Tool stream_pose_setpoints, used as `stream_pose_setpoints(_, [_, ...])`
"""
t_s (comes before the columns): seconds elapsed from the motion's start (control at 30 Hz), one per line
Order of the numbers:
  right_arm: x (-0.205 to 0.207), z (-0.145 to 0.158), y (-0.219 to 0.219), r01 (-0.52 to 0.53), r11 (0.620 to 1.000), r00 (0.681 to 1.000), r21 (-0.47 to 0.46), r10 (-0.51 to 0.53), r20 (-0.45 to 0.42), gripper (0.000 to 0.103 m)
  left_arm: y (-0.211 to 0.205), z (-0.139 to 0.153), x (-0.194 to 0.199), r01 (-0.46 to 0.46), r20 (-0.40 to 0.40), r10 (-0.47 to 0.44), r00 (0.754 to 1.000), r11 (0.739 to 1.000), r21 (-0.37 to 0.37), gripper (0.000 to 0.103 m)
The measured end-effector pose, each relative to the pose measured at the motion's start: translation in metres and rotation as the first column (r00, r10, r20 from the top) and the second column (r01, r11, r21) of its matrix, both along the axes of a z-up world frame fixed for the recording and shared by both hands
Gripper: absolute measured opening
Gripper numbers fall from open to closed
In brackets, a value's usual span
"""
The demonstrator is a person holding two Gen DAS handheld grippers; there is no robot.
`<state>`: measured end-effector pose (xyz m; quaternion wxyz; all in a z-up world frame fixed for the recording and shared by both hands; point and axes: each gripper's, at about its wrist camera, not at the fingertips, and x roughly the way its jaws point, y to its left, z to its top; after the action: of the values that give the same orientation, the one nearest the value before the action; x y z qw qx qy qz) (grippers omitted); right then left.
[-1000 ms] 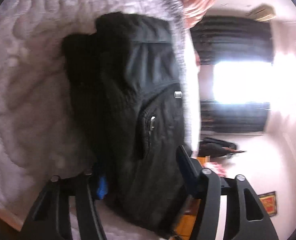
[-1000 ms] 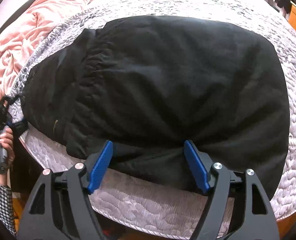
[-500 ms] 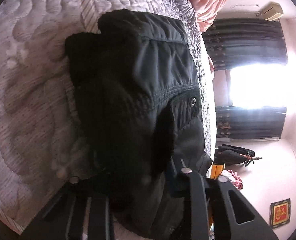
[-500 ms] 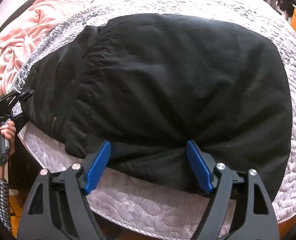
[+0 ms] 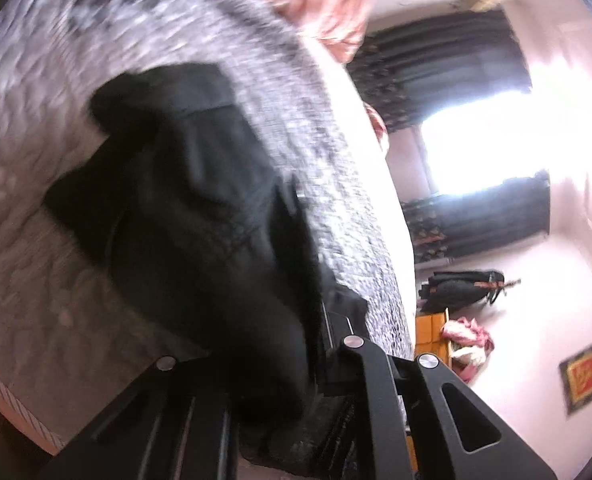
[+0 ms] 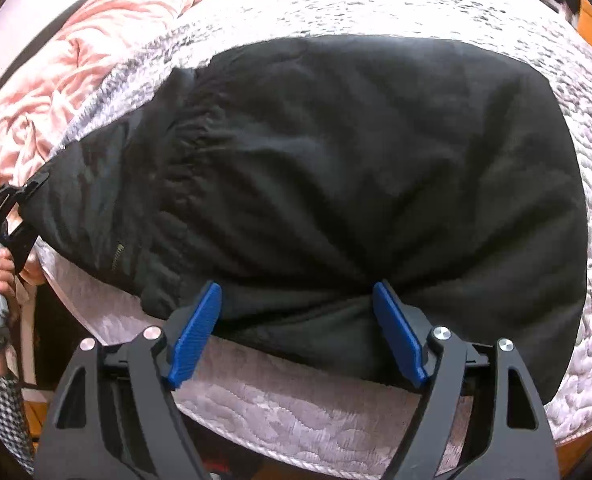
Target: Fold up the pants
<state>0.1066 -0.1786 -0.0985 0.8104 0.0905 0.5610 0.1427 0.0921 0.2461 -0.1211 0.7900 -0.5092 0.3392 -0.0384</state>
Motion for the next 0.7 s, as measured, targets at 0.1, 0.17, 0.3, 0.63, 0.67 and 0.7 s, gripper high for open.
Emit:
stream_pose_setpoints(0.1, [-0.003,0.01,-0.015,0.041,0.999,0.999,0.035,-0.041,0.008,0.076,-0.018,0.024,0.001,0.029,0.036,-0.033,0.999,0.994,0.108,0.013])
stream_pose_setpoints(0.17, [-0.006,0.018,-0.023,0.059,0.997,0.998,0.044,-0.06,0.026,0.076,-0.038,0.044,0.003,0.056,0.059,-0.069,0.996,0.977,0.204,0.013])
stream_pose_setpoints(0.3, [-0.012,0.031,-0.04,0.087,0.996,0.995,0.03,-0.088,0.055,0.076,-0.079,0.072,0.011,0.09,0.078,-0.125,0.989,0.929,0.358,0.013])
stream_pose_setpoints(0.63, [-0.02,0.034,-0.076,0.156,0.988,0.986,-0.012,-0.155,0.068,0.076,-0.151,0.1,0.016,0.171,0.045,-0.251,0.967,0.771,0.613,0.015])
stream_pose_setpoints(0.67, [-0.021,0.034,-0.079,0.161,0.987,0.985,-0.014,-0.159,0.069,0.076,-0.157,0.106,0.013,0.176,0.042,-0.259,0.965,0.758,0.629,0.015])
stream_pose_setpoints(0.7, [-0.02,0.034,-0.078,0.164,0.986,0.984,-0.017,-0.163,0.069,0.076,-0.162,0.11,0.01,0.181,0.038,-0.268,0.963,0.742,0.646,0.015])
